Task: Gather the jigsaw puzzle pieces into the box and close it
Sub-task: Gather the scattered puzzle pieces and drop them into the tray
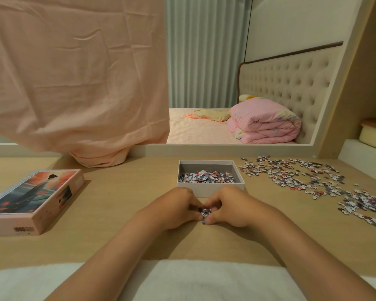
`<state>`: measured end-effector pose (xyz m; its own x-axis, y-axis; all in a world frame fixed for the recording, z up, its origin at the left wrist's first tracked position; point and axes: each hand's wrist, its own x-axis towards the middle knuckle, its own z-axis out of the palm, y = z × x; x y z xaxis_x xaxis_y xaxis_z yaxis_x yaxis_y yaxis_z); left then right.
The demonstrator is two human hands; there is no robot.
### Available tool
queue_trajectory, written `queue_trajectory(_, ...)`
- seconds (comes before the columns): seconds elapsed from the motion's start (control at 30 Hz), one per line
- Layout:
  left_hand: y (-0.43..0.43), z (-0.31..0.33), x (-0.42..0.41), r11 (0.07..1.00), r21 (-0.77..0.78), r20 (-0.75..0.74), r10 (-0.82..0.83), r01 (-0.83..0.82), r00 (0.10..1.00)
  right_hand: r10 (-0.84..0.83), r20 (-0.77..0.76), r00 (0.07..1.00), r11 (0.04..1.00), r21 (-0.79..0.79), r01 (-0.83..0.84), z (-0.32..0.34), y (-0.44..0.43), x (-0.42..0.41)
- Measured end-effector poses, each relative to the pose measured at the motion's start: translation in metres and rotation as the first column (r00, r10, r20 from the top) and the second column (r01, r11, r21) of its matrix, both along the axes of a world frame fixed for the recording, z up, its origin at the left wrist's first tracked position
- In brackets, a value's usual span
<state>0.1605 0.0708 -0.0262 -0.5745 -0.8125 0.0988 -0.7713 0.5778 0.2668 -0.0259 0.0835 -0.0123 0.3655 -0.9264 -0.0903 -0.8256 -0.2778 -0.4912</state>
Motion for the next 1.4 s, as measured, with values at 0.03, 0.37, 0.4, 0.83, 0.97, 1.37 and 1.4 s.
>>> queue_trajectory(0.03, 0.0, 0.0, -0.001, 1.0, -0.003, -0.025, 0.015, -0.015, 1.0, -0.013, 0.007, 1.0, 1.0, -0.007, 0.013, 0.0, 0.0, 0.001)
queue_trajectory(0.37, 0.003, -0.007, -0.004, 0.998, 0.003, -0.248, 0.062, -0.063, 0.967, -0.132, 0.103, 0.986, 0.99, 0.053, 0.127, 0.001, 0.002, 0.005)
queue_trajectory(0.4, 0.003, -0.008, -0.005, 0.998, -0.001, -0.257, 0.067, -0.069, 0.964, -0.143, 0.118, 0.983, 0.989, 0.063, 0.136, 0.001, 0.001, 0.005)
queue_trajectory(0.83, -0.039, 0.045, -0.012, 0.981, 0.094, -0.596, 0.19, -0.167, 0.78, -0.238, 0.559, 0.794, 0.956, -0.009, 0.292, 0.047, -0.031, -0.001)
queue_trajectory(0.97, -0.056, 0.052, -0.02, 0.976, -0.023, -0.392, 0.192, -0.218, 0.9, -0.219, 0.365, 0.905, 0.941, -0.168, 0.295, 0.048, -0.056, -0.005)
queue_trajectory(1.37, -0.033, 0.022, 0.0, 0.952, -0.253, -0.328, 0.084, -0.174, 0.941, 0.019, -0.035, 0.999, 0.995, -0.098, -0.023, 0.026, -0.018, -0.025)
queue_trajectory(1.4, -0.027, 0.021, 0.001, 0.962, -0.232, -0.298, 0.067, -0.141, 0.952, 0.043, -0.108, 0.993, 0.997, -0.059, -0.05, 0.021, -0.016, -0.026)
